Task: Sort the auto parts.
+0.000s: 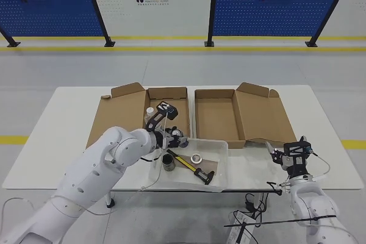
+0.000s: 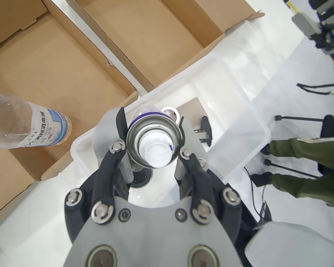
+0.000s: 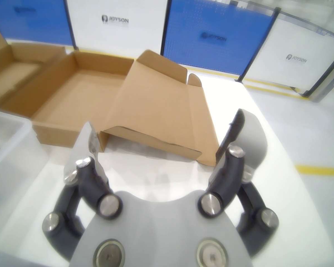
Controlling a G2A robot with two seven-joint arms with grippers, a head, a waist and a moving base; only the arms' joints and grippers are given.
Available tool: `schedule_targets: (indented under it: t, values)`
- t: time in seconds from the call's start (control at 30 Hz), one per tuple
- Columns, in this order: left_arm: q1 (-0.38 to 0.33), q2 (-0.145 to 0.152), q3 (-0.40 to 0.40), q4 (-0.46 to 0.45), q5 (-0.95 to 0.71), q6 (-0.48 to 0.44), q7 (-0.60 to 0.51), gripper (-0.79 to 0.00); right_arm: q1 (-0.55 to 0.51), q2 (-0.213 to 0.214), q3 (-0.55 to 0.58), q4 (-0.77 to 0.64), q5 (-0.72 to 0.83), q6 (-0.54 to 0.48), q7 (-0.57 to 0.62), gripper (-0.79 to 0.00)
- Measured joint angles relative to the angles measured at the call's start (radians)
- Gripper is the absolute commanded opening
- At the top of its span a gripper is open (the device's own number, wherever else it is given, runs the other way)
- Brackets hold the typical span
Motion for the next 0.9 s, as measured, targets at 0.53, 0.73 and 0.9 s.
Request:
schedule_targets:
  t: [0.53, 0.73, 0.9]
  values:
    - [-0.033, -0.031, 0.029, 0.040, 0.136, 0.119, 0.054, -0.785, 0.000, 0.000, 0.000, 0.000, 0.000, 0.000, 0.000, 0.000]
    - [-0.045, -0.042, 0.032, 0.052, 0.169, 0.166, 0.042, -0.785, 0.000, 0.000, 0.000, 0.000, 0.000, 0.000, 0.000, 0.000]
    - [-0.045, -0.043, 0.030, 0.053, 0.168, 0.167, 0.044, -0.785, 0.000, 0.000, 0.000, 0.000, 0.000, 0.000, 0.000, 0.000]
